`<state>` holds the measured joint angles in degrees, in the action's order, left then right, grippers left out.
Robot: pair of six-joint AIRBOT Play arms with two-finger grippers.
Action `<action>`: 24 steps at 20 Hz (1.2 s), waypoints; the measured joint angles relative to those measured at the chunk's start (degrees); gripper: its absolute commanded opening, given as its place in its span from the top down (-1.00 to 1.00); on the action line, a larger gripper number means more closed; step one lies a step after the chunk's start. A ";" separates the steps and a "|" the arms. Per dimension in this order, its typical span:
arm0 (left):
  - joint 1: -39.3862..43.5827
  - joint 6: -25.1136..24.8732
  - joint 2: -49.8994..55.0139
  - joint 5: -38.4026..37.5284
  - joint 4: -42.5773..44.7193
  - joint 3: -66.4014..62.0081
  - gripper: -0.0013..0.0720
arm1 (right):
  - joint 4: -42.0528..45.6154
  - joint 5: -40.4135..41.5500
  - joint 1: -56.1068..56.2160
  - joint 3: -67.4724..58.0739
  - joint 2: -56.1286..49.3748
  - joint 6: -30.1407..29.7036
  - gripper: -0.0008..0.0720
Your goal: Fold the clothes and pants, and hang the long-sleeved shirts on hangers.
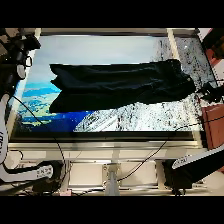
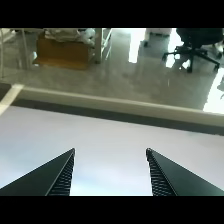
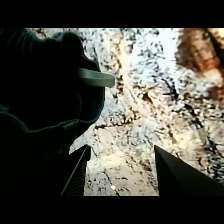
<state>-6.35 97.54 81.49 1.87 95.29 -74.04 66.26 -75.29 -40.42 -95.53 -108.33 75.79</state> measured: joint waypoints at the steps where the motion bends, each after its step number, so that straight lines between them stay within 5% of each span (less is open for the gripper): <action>1: 0.00 0.00 -0.07 -0.90 0.00 0.00 -0.37 | 0.00 0.44 0.70 0.00 -0.68 -0.17 -0.37; 9: -0.04 0.02 -0.13 -3.76 0.00 0.00 -0.37 | -7.54 9.33 6.86 -0.22 -5.35 -1.66 -0.64; 18: -0.04 0.02 -0.13 -6.14 0.00 0.00 -0.37 | -14.86 14.43 8.41 -0.20 -8.13 -3.43 -0.50; 23: -0.04 0.02 0.02 -9.86 0.00 0.00 -0.37 | -16.33 18.53 10.69 -0.17 -9.22 -6.97 0.76; 24: -0.04 0.02 0.04 -10.47 0.00 0.00 -0.37 | -16.61 19.10 11.13 -0.11 -9.31 -8.22 0.84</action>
<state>-6.39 97.56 81.54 -8.60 95.29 -74.04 49.65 -56.18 -29.30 -95.64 -117.64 67.57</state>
